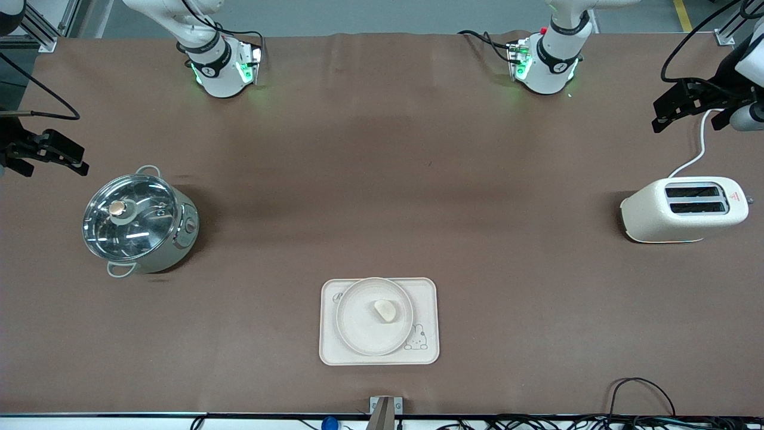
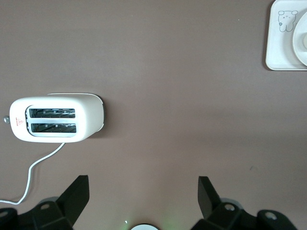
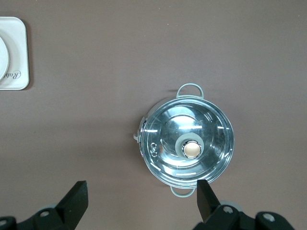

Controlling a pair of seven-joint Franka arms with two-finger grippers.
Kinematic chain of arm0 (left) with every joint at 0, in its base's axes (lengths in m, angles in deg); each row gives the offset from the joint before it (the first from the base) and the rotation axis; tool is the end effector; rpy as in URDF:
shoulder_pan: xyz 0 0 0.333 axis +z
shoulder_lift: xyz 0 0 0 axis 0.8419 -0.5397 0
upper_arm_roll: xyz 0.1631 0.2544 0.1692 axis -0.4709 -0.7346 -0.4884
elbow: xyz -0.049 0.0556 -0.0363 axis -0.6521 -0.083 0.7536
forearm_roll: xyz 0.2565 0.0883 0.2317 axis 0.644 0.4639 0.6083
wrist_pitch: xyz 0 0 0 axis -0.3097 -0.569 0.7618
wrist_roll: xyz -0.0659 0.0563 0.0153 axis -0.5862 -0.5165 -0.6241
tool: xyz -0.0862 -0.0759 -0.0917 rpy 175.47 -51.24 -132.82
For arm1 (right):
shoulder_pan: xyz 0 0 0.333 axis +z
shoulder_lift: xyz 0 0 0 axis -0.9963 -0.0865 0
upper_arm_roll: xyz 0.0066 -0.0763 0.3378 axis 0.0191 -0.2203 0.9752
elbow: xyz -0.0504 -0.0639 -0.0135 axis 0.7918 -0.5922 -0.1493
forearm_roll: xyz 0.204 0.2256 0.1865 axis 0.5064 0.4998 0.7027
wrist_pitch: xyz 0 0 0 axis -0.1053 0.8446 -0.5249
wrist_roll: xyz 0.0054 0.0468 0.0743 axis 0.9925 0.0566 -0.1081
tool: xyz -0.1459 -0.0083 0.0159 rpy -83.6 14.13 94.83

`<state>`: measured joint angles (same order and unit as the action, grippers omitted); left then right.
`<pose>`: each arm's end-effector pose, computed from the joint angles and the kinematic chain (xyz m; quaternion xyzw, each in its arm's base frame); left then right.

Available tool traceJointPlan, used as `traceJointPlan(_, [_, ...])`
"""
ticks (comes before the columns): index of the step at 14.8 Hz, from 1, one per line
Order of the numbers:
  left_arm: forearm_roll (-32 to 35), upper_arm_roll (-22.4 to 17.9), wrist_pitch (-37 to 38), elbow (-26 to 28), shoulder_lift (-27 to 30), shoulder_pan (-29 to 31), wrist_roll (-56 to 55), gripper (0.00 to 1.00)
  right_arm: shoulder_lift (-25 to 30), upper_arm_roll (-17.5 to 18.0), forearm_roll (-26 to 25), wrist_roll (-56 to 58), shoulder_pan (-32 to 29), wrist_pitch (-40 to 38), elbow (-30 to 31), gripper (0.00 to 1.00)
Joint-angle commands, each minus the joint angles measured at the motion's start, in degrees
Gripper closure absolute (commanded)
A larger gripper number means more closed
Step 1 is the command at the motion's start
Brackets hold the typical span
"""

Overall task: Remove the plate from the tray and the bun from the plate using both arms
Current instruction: 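Raise the right gripper and swing it toward the tray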

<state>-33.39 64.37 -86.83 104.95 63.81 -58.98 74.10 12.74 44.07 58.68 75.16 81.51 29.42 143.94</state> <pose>0.4822 -0.0512 0.6655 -0.9999 -0.0049 -0.0023 0.0123 0.5236 -0.0200 0.6203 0.9997 0.0079 0.0223 0.0094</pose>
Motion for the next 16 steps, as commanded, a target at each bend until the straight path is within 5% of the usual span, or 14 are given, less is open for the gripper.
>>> traceJointPlan(1, [-0.06,-0.08,0.96,-0.57,0.21,-0.03,0.97,0.0,1.62,-0.28,-0.61,0.53,0.27,0.62,1.5,0.0])
traceJointPlan(16, [0.03,-0.17,0.87,-0.75,-1.2,0.23,1.15,0.0,1.35,-0.28,-0.26,0.36,0.01,0.97,1.85,0.0])
